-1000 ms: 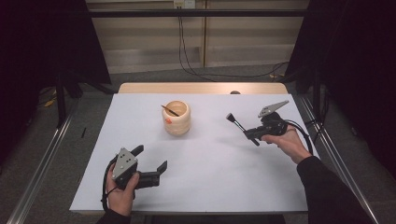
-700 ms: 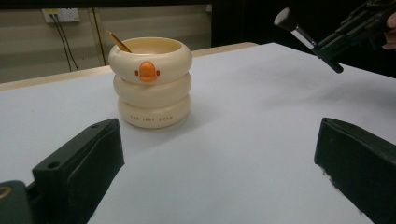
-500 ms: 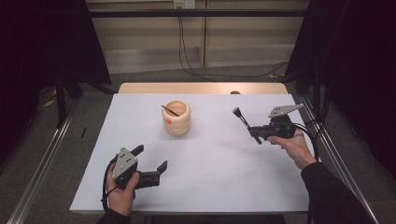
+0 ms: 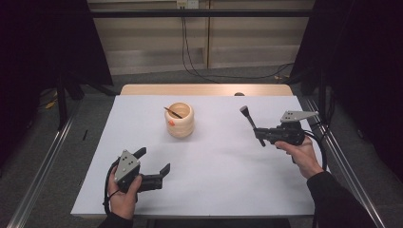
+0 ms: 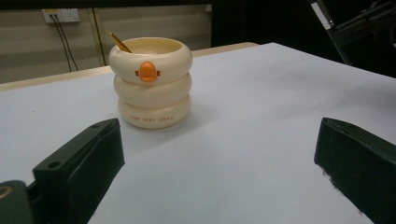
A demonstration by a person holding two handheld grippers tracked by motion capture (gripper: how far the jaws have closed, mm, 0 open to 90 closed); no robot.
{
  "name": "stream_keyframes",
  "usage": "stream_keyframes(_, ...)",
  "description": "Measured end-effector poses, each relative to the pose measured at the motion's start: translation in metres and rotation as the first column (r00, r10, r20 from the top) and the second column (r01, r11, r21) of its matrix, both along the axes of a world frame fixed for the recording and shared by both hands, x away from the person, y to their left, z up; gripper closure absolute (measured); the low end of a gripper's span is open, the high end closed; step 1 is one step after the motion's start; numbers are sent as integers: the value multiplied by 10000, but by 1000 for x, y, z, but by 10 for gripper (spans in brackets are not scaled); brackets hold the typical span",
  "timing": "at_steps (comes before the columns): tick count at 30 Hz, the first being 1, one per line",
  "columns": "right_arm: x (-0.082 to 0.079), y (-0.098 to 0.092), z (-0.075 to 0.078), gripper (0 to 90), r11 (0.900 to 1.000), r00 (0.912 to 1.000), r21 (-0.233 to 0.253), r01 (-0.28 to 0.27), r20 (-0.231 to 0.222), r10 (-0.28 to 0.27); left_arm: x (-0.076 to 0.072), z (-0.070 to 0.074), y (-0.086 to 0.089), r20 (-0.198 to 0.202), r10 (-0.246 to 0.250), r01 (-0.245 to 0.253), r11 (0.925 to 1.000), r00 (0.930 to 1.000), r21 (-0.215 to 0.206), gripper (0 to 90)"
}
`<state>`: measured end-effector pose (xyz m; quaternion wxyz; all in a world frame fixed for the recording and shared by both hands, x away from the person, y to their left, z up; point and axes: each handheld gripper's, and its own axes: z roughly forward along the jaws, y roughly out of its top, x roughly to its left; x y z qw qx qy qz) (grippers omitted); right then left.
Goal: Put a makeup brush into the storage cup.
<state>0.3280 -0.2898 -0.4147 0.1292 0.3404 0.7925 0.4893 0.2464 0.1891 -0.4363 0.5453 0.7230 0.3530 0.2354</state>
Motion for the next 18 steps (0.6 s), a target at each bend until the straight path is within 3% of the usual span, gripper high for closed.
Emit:
stream_keyframes(15, -16, -4, -5, 797, 9928, 9970, 1197, 10, 770, -103, 0, 0, 1, 41, 34, -33, 10000, 10000, -62, 15)
stream_keyframes(18, -21, -2, -2, 797, 9929, 9940, 1189, 20, 1086, -150, -1, 1, 1, 52, 157, -157, 9999, 9999, -59, 9)
